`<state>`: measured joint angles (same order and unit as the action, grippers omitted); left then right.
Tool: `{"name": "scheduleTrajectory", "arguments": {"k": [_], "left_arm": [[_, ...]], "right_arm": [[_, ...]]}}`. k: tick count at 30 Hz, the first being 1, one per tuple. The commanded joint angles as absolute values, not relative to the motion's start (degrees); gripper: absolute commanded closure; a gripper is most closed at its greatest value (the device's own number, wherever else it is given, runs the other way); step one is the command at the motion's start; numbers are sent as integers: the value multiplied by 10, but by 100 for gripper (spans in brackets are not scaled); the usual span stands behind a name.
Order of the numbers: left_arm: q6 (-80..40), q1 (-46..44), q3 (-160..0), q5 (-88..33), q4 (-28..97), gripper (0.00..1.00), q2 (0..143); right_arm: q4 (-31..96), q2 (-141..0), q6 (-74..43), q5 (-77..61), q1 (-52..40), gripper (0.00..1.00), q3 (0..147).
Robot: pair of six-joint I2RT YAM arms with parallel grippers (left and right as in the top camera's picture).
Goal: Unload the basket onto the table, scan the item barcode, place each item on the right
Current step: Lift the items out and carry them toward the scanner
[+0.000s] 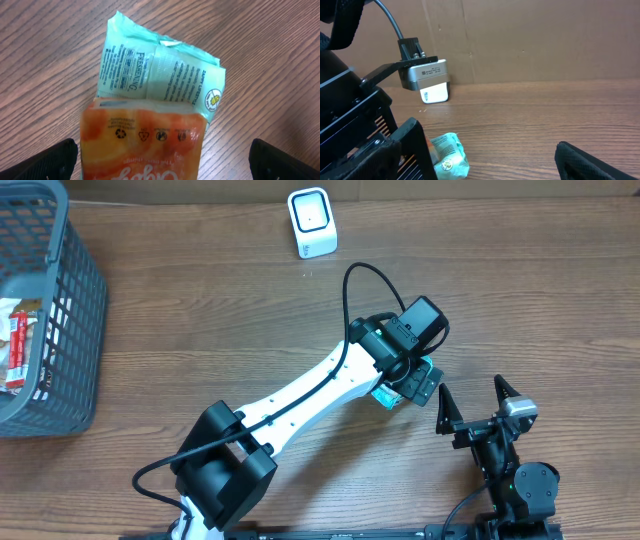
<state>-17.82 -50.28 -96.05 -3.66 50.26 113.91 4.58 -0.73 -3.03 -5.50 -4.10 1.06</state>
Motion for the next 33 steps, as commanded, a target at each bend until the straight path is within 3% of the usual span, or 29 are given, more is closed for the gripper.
{"name": "scheduleTrajectory", "arguments": {"k": [1, 4, 7, 11, 23, 29, 33], "left_arm": [[-167, -506, -958, -39, 507, 0, 1132], [-167, -506, -958, -39, 507, 3, 1132], [-167, -506, -958, -39, 510, 18, 1132], [-167, -507, -957, -39, 518, 26, 1133], [-167, -507, -957, -10, 527, 24, 1133], [-167, -507, -956, -10, 527, 30, 1133], [-167, -507, -946, -9, 523, 27, 1133]], "right_arm": [[44, -2, -34, -48, -38, 0, 4], [44, -2, -34, -48, -38, 0, 4], [44, -2, -34, -48, -38, 0, 4], [44, -2, -34, -48, -38, 0, 4], [44, -2, -34, -48, -38, 0, 4], [44, -2, -34, -48, -38, 0, 4], [44, -2, -34, -48, -38, 0, 4]]}}
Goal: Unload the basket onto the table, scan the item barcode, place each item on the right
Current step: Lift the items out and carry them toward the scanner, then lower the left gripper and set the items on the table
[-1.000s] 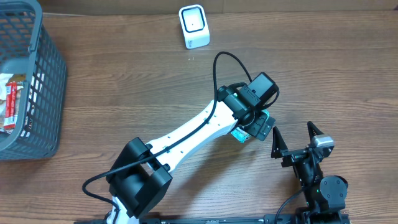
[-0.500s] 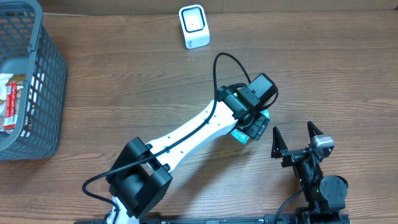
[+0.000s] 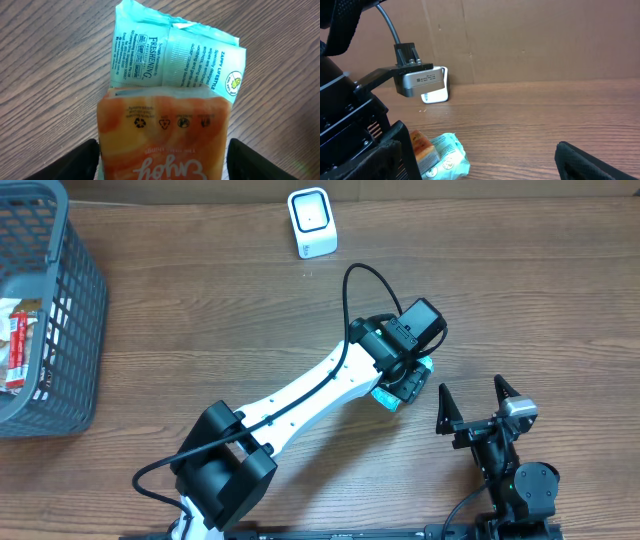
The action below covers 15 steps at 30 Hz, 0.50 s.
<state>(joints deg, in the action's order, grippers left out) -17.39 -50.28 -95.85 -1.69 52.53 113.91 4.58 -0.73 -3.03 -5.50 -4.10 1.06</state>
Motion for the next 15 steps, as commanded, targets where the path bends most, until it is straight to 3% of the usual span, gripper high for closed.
{"name": "scheduleTrajectory", "arguments": {"k": [1, 10, 15], "left_arm": [[-167, -507, -941, -9, 521, 26, 1133], [-167, -507, -930, -9, 497, 45, 1133], [-167, -506, -937, -9, 493, 46, 1133]], "right_arm": [[44, -2, -34, -48, -38, 0, 4], [44, -2, -34, -48, -38, 0, 4], [44, -2, -34, -48, -38, 0, 4]]}}
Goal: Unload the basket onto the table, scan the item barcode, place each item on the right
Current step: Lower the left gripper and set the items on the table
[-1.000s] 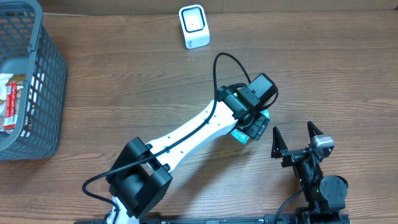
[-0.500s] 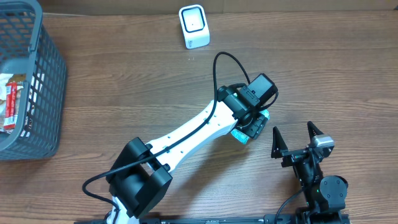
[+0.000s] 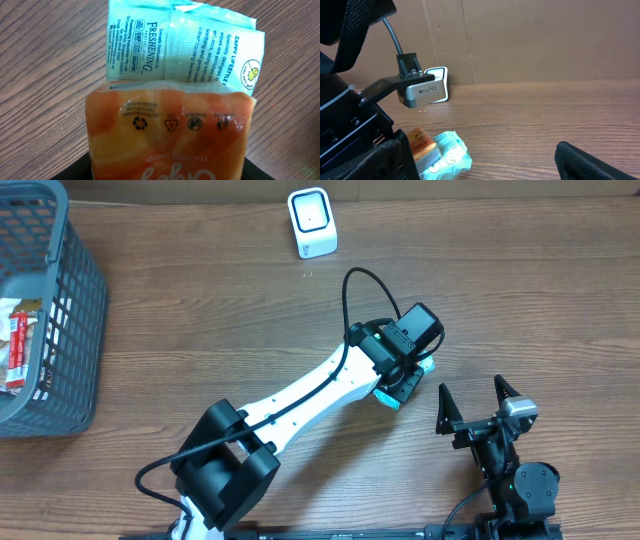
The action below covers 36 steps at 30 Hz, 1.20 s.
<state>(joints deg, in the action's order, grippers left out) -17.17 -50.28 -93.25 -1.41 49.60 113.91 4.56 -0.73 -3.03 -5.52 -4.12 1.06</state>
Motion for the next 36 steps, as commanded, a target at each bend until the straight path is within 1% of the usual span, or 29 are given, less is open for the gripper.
{"name": "scheduleTrajectory", "arguments": {"k": [1, 3, 5, 11, 19, 25, 29, 36], "left_arm": [[-166, -506, -939, -9, 493, 46, 1132], [-164, -506, -944, -9, 494, 47, 1127], [-162, -506, -950, -9, 495, 50, 1123], [-160, -497, -962, -8, 497, 55, 1101], [-158, -459, -962, -6, 517, 56, 1090], [-159, -430, -962, 19, 553, 61, 1090], [-164, -411, -962, 34, 576, 62, 1090], [-170, -401, -957, 36, 598, 60, 1090]], "right_arm": [[44, -2, -34, -48, -38, 0, 4], [44, -2, -34, -48, -38, 0, 4], [44, -2, -34, -48, -38, 0, 4], [44, -2, -34, -48, -38, 0, 4], [44, -2, -34, -48, -38, 0, 4], [44, -2, -34, -48, -38, 0, 4], [44, -2, -34, -48, -38, 0, 4], [44, -2, -34, -48, -38, 0, 4]]}}
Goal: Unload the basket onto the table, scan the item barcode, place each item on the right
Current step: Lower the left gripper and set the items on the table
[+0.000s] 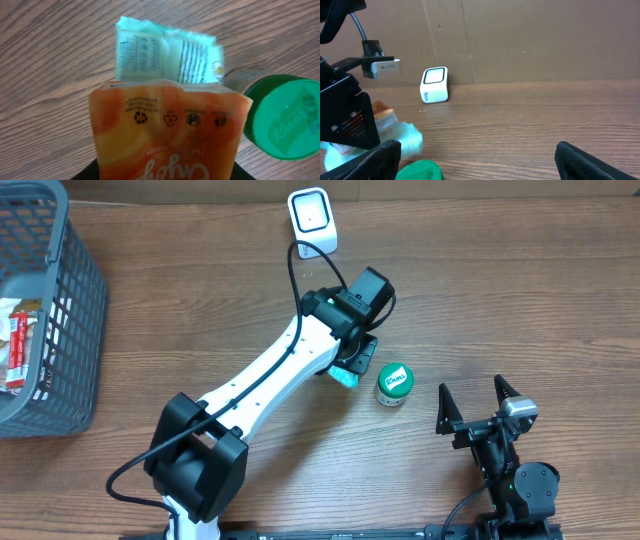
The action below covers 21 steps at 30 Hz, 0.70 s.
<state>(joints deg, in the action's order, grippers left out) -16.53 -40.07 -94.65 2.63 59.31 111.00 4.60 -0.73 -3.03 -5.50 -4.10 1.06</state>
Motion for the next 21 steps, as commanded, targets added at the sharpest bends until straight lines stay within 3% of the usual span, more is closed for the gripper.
{"name": "scheduleTrajectory", "arguments": {"k": [1, 14, 21], "left_arm": [[-170, -401, -957, 36, 602, 60, 1091], [-183, -401, -952, 38, 623, 60, 1091], [-219, -401, -941, 118, 637, 62, 1095]], "right_arm": [[44, -2, -34, -48, -38, 0, 4], [44, -2, -34, -48, -38, 0, 4], [44, -2, -34, -48, -38, 0, 4]]}}
